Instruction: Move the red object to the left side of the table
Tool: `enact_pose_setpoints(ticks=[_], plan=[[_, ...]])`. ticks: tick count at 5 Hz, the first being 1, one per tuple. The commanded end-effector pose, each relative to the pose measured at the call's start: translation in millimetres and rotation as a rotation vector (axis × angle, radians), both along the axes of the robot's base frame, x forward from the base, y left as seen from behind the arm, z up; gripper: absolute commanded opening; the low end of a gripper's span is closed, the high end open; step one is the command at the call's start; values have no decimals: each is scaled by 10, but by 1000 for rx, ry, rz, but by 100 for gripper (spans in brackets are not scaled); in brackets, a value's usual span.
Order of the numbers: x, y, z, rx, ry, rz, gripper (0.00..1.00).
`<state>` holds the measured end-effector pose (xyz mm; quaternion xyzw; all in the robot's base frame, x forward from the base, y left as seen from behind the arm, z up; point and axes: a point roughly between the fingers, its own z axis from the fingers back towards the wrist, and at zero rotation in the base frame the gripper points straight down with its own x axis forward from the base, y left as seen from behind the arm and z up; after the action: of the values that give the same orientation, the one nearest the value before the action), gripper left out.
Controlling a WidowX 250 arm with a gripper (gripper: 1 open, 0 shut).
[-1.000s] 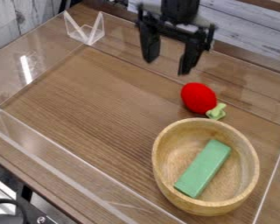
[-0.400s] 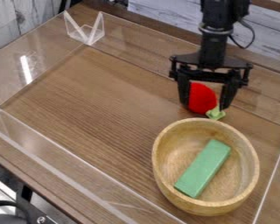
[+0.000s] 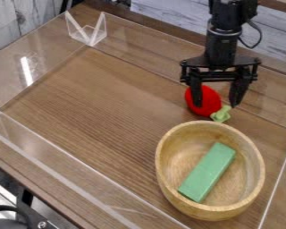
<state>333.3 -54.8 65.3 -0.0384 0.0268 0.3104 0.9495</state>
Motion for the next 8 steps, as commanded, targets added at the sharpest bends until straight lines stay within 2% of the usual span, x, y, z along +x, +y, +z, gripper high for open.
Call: enact_pose_setpoints(ticks=[1,2,3,5,7,8], plan=[[184,73,137,1,-54,124,100],[255,137,16,9,-45,154,0],[336,175,-63,17,-45,177,100],[451,251,-186,37,-41,192,100],[393,445,-295,56,-27,201,100],[350,550,-315,62,-23,180,100]])
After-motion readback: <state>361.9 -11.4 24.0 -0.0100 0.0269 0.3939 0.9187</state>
